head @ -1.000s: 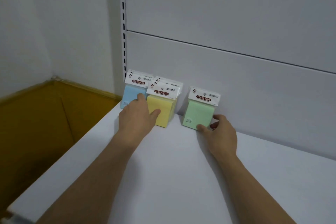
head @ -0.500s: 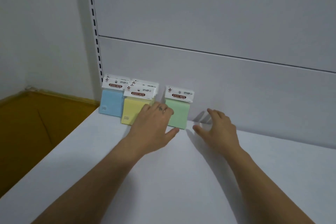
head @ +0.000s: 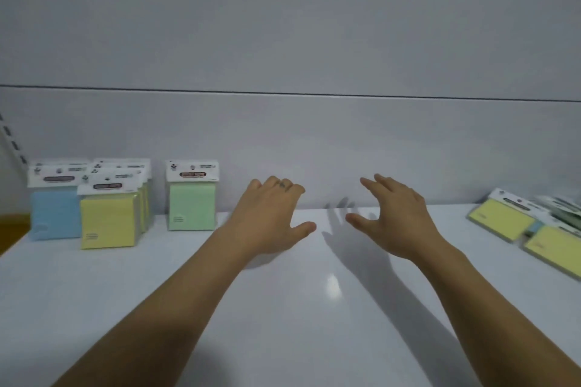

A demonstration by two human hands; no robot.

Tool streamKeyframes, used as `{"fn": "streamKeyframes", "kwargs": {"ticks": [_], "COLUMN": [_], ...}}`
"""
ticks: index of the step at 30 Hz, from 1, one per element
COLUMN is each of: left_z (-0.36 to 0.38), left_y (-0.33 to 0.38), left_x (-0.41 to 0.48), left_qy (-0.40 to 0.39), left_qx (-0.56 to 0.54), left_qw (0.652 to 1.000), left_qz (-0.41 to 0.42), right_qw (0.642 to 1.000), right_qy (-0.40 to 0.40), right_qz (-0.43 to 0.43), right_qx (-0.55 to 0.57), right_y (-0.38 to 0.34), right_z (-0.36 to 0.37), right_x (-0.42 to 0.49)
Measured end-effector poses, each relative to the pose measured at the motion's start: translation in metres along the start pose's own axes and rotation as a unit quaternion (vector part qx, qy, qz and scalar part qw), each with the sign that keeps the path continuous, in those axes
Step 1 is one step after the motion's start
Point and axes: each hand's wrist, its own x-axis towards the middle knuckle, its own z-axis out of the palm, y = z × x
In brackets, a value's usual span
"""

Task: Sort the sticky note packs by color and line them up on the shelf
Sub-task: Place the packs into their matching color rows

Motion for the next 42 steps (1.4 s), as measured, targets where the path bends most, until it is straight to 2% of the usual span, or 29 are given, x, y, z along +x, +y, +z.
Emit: {"fn": "streamKeyframes", "kwargs": {"ticks": [13,21,30,42], "left_z": [0.016,0.029,0.041,0.065], "left_y": [0.193,0.287,0.352,0.448], "left_x": [0.099,0.14,0.16,0.171], "left_qy": [0.005,0.009,0.003,-0.008], "left_qx": [-0.034,-0.034,-0.027,-0.027], "left_qw": [0.996,0.996,0.996,0.99], "left_qz": [0.081,0.078,0.079,0.135], "right_qw": [0.995,0.99,0.986,0.972], "right_qy": [0.022,0.053,0.038,0.015], "right_qz": [0.102,0.132,0.16,0.236], "right_qx": [-0.011,-0.006,-0.025,-0.017], "right_y": [0.196,0.3,0.368,0.433], "right_z": [-0.064,-0.098,-0.111,-0.097], "right_x": [-0.047,-0.073,-0.089,-0.121]}}
